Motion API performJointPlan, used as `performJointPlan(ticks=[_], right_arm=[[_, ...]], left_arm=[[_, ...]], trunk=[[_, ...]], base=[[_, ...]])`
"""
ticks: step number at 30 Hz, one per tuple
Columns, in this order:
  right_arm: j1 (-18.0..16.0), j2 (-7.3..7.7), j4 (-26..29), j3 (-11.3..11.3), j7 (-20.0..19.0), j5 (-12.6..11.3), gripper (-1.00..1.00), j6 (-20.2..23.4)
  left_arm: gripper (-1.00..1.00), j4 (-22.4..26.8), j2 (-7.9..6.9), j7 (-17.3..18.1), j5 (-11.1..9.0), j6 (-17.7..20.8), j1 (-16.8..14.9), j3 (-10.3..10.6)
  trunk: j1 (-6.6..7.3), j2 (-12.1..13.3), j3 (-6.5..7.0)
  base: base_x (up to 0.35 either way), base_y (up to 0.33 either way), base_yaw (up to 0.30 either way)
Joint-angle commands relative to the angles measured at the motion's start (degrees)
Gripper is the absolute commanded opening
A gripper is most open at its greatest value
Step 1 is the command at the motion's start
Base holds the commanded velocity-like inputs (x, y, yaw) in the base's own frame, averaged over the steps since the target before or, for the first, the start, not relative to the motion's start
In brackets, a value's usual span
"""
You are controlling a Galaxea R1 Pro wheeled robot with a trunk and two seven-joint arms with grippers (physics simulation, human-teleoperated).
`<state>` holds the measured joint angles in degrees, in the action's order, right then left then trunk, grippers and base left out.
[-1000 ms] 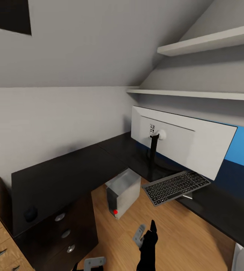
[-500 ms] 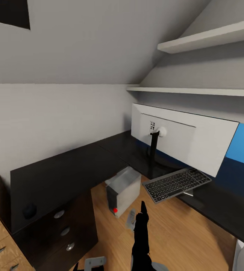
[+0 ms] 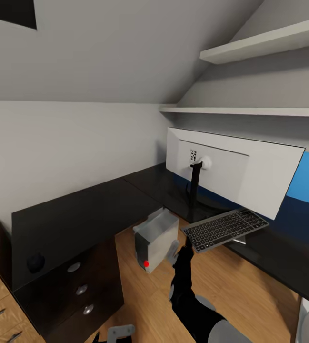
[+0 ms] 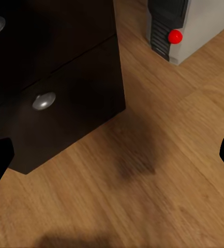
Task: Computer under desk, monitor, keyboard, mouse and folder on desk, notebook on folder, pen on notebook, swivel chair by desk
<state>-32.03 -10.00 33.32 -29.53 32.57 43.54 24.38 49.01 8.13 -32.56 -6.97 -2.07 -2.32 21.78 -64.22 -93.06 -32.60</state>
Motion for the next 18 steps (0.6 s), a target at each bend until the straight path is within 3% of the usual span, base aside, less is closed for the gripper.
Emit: performJointPlan(ticks=[1,18], right_arm=[[-0.1,0.00,-0.4,0.4,0.1,0.1,1.00,0.4],[0.1,0.00,-3.2,1.3,6.9,-2.4,1.00,0.1]], left_arm=[[1.00,0.0,-0.02,-0.4,-0.6,-0.2,-0.1,0.3],[1.00,2.5,1.58,-0.9,-0.5,-0.2,-0.1,1.5]], trunk=[[-0.22,-0.4,-0.24],[-3.96,-7.3,-3.29]], base=[[0.000,0.000,0.000],[0.000,0.000,0.000]])
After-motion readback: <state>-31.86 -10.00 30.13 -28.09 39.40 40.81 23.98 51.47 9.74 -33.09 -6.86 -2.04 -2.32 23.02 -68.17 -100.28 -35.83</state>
